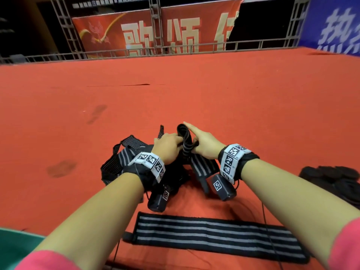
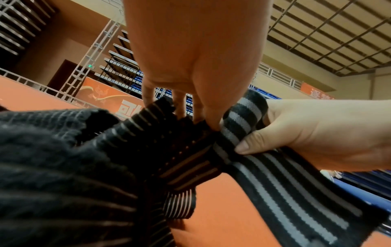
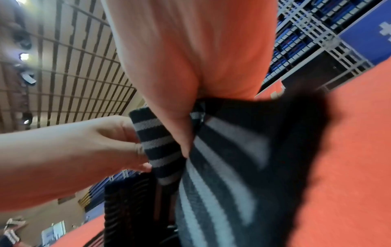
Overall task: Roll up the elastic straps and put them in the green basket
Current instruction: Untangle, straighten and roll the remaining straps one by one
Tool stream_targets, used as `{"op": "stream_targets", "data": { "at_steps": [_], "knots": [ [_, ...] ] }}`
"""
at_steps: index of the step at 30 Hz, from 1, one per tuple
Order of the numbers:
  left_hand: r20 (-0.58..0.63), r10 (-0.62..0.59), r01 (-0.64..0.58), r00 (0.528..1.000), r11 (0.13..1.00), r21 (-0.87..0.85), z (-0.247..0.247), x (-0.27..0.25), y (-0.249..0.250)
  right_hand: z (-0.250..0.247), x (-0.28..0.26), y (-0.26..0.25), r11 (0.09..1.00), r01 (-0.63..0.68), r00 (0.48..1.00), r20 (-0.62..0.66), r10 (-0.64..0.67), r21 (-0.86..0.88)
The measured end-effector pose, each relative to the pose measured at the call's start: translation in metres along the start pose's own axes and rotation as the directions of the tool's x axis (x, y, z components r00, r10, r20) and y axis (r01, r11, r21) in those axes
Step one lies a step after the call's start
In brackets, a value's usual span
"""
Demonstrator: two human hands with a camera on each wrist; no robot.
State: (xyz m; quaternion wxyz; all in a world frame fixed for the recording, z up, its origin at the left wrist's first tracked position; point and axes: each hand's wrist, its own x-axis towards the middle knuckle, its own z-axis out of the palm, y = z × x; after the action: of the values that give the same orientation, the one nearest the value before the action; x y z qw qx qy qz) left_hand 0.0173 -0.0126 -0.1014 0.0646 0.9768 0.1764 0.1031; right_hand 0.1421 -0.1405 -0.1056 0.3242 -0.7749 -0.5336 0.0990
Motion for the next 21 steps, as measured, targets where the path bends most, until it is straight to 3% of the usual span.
{"op": "stream_targets", "data": {
  "at_steps": [4,9,14,17,21],
  "knots": [
    [-0.001,0.058,-0.057,0.998,0.994,-0.095,0.006,-0.002,0.0,-0.005,-0.002,0.001,0.999,-0.032,0.999,0.004,0.032,-0.036],
    [-0.061,-0.02,0.001,0.998,0.957,-0.29,0.013,0.0,0.001,-0.004,-0.003,0.003,0.994,-0.102,0.991,-0.085,0.103,0.027],
    [0.143,-0.153,0.158,0.978,0.987,-0.024,0.017,-0.002,-0.014,-0.013,-0.006,0.008,0.98,-0.176,0.955,-0.224,0.193,0.096],
    [0.15,-0.263,0.263,0.953,0.965,0.022,0.027,-0.006,-0.029,-0.03,-0.005,0.012,0.97,-0.181,0.916,-0.33,0.226,0.163],
    [0.125,-0.314,0.314,0.941,0.949,0.023,0.032,-0.003,-0.034,-0.046,-0.006,0.016,0.953,-0.165,0.88,-0.399,0.259,0.254]
  ]
}}
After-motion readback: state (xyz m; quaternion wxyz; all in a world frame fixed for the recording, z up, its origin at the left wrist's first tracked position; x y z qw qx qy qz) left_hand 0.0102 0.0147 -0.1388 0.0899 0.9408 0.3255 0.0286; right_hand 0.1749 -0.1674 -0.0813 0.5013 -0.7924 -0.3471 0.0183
